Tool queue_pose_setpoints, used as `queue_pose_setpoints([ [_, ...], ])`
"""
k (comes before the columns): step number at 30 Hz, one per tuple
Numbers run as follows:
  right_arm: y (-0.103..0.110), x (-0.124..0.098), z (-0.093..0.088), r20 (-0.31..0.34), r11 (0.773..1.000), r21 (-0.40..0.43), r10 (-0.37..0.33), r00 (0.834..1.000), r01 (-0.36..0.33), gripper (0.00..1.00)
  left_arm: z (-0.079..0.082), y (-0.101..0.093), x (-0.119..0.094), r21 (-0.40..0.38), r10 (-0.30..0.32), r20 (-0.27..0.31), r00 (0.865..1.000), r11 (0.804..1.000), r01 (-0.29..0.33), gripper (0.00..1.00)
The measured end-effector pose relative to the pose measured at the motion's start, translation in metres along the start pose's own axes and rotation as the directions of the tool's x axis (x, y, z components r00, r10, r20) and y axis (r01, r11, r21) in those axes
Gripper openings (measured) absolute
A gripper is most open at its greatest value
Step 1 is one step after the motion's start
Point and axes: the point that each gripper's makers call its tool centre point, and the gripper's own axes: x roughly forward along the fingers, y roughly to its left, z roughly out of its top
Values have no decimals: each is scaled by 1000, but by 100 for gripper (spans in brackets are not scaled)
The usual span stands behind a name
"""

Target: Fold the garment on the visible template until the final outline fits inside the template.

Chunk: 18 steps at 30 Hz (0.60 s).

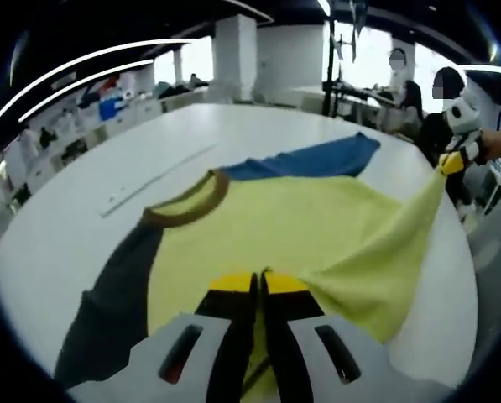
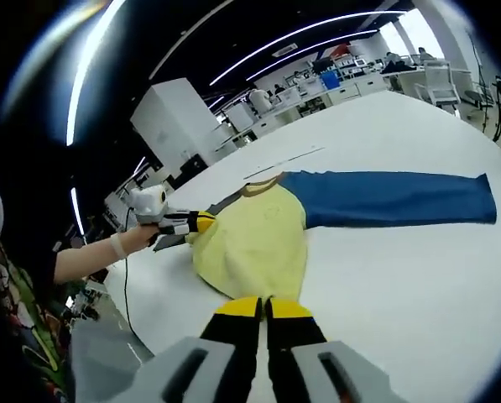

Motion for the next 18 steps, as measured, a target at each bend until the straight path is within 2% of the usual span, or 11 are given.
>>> queue_pose_setpoints([
  [10, -2, 2, 2, 4, 1000, 8, -2, 1000, 2, 0, -5, 3, 2, -1, 6, -13, 1000, 1000, -6, 1],
  [12, -2, 2, 4, 6, 1000, 8, -1, 1000, 1, 0, 2, 6, -4, -16, 16, 14, 1000, 1000, -16, 4],
  [15, -3, 1, 5, 7, 1000, 5, 1, 1000, -1, 0, 17, 19, -19, -67, 65, 82, 995, 996, -59, 12],
  [18, -2, 1, 5, 8, 1000, 4, 2, 1000, -2, 0, 23, 31, -39, -112, 94, 118, 989, 990, -81, 16],
])
